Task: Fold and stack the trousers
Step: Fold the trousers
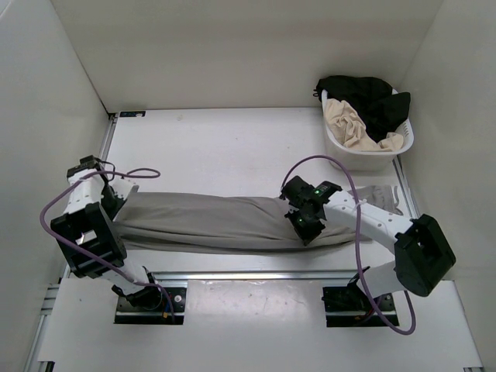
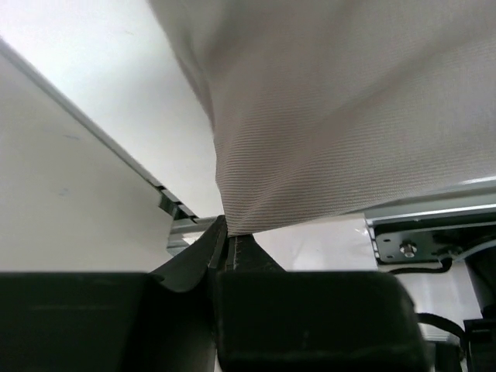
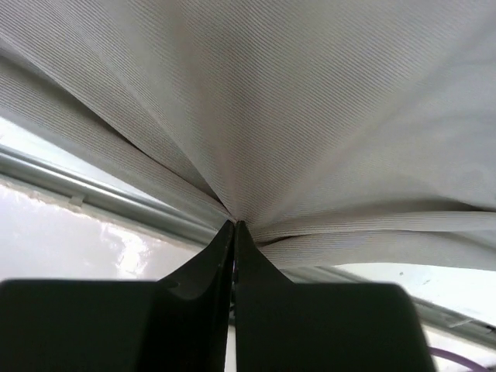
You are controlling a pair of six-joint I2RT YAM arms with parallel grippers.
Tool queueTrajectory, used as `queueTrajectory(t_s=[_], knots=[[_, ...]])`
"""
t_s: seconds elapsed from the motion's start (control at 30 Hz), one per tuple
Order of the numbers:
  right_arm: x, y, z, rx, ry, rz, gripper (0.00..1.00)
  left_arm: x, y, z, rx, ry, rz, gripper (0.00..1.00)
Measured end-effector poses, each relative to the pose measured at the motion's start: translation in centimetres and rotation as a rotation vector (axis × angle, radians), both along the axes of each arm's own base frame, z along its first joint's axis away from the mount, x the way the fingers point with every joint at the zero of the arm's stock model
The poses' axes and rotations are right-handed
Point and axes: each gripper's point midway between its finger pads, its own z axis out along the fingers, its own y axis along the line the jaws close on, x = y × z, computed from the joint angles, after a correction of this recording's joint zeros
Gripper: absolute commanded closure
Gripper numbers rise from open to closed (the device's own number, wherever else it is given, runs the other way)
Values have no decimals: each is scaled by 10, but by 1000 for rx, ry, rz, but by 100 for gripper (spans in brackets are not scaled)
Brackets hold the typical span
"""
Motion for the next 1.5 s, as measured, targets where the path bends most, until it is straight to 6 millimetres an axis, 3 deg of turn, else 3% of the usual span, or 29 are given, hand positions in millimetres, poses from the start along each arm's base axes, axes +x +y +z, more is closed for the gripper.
queueTrajectory(t_s=[0.03, 0.07, 0.17, 0.2, 0.23, 0.3, 0.43, 0.6, 0.63, 0.73, 0.8, 0.9, 1.03, 1.13, 1.2, 1.37, 1.5], knots=[[-3, 0, -2, -3, 19, 0, 98, -4, -1, -2, -2, 15, 0, 85], [-5, 0, -5, -11, 41, 1, 90, -8, -2, -5, -4, 31, 0, 75], [-10, 0, -14, -35, 92, -3, 58, -18, -5, -9, -13, 71, -3, 60], [-11, -1, -16, -42, 100, -4, 39, -19, -5, -10, -14, 77, -3, 49], [-11, -1, -17, -46, 101, -8, 34, -19, -5, -10, -13, 78, -2, 43], [-10, -2, -17, -52, 93, -14, 34, -19, -5, -10, -11, 80, 0, 36], [-4, -5, -11, -43, 58, -59, 30, -19, -3, -9, -7, 79, -2, 36], [25, -23, 23, 52, -110, -288, 25, 5, 2, 8, 1, -7, 15, 34], [35, -33, 31, 74, -157, -375, 24, 15, 3, 13, -6, -39, 27, 33], [62, -79, 47, 110, -284, -693, 4, 49, 6, 19, -41, -130, 73, 22], [67, -114, 48, 98, -329, -904, 1, 74, 5, 12, -85, -174, 112, 21], [63, -160, 39, 52, -342, -1189, 1, 98, -4, -13, -146, -183, 152, 17], [47, -201, 17, 11, -324, -1465, 1, 101, -22, -48, -159, -146, 152, 16], [44, -212, 2, 29, -303, -1565, 1, 92, -32, -66, -142, -112, 152, 16], [52, -218, -6, 50, -305, -1591, 1, 89, -32, -72, -128, -102, 170, 17], [86, -225, -26, 112, -329, -1565, 1, 90, -29, -72, -110, -119, 208, 20], [101, -243, -38, 139, -345, -1606, 1, 90, -30, -73, -110, -119, 225, 25]])
